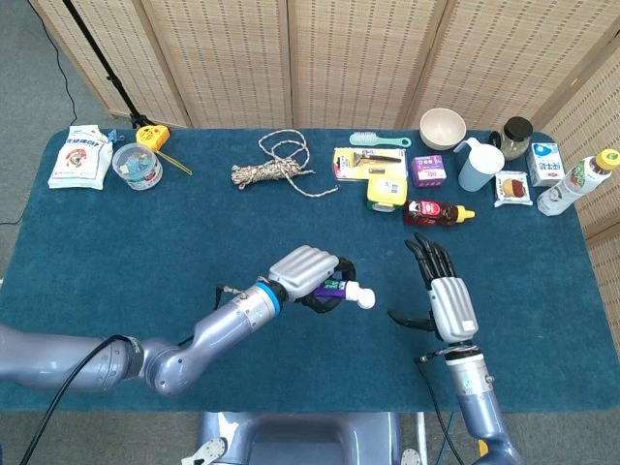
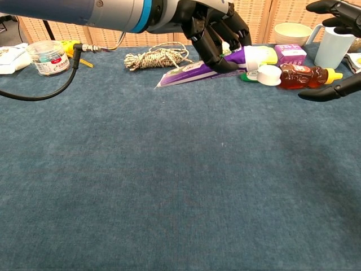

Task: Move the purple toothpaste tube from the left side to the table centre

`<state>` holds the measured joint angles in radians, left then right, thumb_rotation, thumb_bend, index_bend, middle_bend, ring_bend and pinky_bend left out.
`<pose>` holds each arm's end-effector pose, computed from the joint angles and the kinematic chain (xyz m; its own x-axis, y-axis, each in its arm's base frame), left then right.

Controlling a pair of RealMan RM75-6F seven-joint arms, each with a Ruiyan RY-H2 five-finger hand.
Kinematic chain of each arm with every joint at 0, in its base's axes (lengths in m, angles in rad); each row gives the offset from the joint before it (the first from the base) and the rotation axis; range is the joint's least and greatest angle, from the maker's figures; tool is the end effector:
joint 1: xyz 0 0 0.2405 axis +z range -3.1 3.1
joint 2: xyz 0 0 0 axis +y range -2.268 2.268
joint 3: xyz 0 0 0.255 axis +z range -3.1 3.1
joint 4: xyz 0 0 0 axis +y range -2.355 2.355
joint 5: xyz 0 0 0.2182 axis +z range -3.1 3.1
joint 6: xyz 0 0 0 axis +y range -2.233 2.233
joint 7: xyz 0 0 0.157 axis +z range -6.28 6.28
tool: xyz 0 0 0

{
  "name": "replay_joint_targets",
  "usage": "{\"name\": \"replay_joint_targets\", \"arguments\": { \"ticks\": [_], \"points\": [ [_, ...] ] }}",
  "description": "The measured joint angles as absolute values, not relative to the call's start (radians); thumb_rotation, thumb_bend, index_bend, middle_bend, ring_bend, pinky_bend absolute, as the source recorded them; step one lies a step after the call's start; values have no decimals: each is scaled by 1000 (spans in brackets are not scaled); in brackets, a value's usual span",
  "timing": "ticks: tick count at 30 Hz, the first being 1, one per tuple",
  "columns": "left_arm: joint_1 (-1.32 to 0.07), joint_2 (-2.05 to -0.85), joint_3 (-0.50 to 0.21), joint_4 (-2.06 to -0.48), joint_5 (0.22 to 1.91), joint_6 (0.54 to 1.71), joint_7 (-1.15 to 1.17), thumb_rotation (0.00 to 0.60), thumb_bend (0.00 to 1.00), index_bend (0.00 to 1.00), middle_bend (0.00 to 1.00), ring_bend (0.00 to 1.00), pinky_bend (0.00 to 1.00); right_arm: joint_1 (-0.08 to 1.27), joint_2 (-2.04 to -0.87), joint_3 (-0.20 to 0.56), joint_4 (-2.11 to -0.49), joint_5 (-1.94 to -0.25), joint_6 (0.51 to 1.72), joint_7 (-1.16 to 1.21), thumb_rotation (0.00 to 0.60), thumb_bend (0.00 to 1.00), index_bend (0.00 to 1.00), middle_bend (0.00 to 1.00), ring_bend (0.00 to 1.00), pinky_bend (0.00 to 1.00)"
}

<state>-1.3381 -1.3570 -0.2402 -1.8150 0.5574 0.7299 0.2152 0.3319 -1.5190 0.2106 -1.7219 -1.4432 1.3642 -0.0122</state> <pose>0.0581 0.3456 -0.0205 0.3021 0.5844 0.7531 0.8594 -0.5089 0.0501 -0.1682 -0.2710 0.0399 -0.1043 -0.0345 0.9939 -0.9660 -0.2343 -0.1095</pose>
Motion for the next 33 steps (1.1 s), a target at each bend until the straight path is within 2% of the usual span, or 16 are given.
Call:
{"name": "replay_joint_targets", "arguments": {
  "ticks": [23,33],
  "points": [
    [-1378,-1417,-252,-1761,511,738,203,600,780,472,377,442,477,373,-1577,233,-1709,-1397,1352,-28,600,0,0,0,0,0],
    [-1375,-1405,-258,-1767,510,737,192,600,779,472,378,443,477,378,-1587,231,-1697,-1380,1345,-18,600,0,0,0,0,0]
  ]
}}
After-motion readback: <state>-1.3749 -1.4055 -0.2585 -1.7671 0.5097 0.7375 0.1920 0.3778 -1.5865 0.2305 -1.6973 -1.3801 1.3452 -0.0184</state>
